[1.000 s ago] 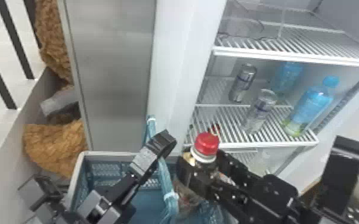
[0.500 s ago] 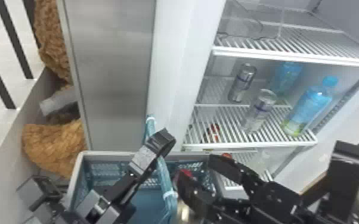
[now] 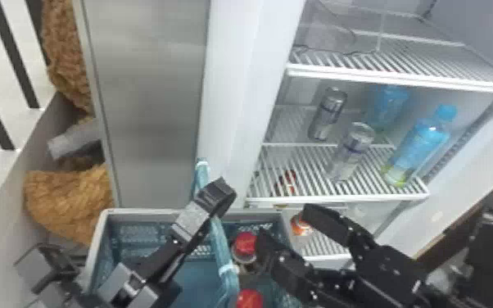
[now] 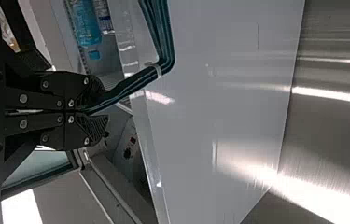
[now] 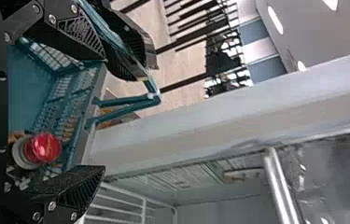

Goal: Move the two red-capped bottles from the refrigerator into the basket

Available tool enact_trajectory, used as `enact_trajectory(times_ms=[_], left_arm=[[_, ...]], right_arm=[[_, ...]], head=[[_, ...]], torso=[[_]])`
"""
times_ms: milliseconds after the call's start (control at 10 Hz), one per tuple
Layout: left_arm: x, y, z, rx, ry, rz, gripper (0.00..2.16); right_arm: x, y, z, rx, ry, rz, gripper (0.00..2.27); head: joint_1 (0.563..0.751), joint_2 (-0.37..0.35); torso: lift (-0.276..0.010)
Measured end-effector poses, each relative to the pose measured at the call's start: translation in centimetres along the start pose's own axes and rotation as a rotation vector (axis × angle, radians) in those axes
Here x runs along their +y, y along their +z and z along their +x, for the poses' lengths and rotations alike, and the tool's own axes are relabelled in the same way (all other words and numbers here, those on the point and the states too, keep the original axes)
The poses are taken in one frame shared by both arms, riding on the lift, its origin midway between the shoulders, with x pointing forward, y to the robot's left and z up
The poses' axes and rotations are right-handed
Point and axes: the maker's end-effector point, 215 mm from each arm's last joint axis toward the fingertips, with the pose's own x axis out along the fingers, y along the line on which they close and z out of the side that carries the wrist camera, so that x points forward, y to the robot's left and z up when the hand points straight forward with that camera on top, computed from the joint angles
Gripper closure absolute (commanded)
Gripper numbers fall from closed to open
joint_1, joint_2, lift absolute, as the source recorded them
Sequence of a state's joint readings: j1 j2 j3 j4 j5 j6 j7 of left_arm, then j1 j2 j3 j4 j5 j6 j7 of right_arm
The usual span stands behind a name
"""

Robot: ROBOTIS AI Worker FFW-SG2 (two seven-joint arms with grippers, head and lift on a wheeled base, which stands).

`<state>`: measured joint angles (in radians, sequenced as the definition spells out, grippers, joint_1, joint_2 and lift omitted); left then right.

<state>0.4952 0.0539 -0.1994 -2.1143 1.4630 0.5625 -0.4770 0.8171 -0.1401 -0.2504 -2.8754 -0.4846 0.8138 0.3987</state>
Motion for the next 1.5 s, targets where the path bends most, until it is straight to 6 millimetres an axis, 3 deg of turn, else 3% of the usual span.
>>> enact_trajectory(times_ms=[300,700,1100,1500], left_arm=[[0.1,0.0,-0.2,-0.004,0.003,-0.003,1.20],[0.2,0.2,-0.5,-0.011,0.009,-0.006,1.20],[0.3,0.6,-0.7,-0.027,0.012,-0.003,1.20],[0.2,0.7,-0.5,-0.027,0.009,0.000,1.20]], right_arm=[[-3.3,0.2,-1.5,-0.079,-0.099,-0.016,0.20],[-8.4,-0.5,-5.5,-0.141,-0.230,-0.102,0.20],[-12.8,-3.6,-9.5,-0.160,-0.320,-0.145,0.20],[-14.6,-5.4,-12.8,-0.174,-0.364,-0.176,0.20]], head=[[0.695,-0.319],[0.695,-0.350],[0.695,-0.350],[0.695,-0.350]], torso=[[0.000],[0.000],[0.000],[0.000]])
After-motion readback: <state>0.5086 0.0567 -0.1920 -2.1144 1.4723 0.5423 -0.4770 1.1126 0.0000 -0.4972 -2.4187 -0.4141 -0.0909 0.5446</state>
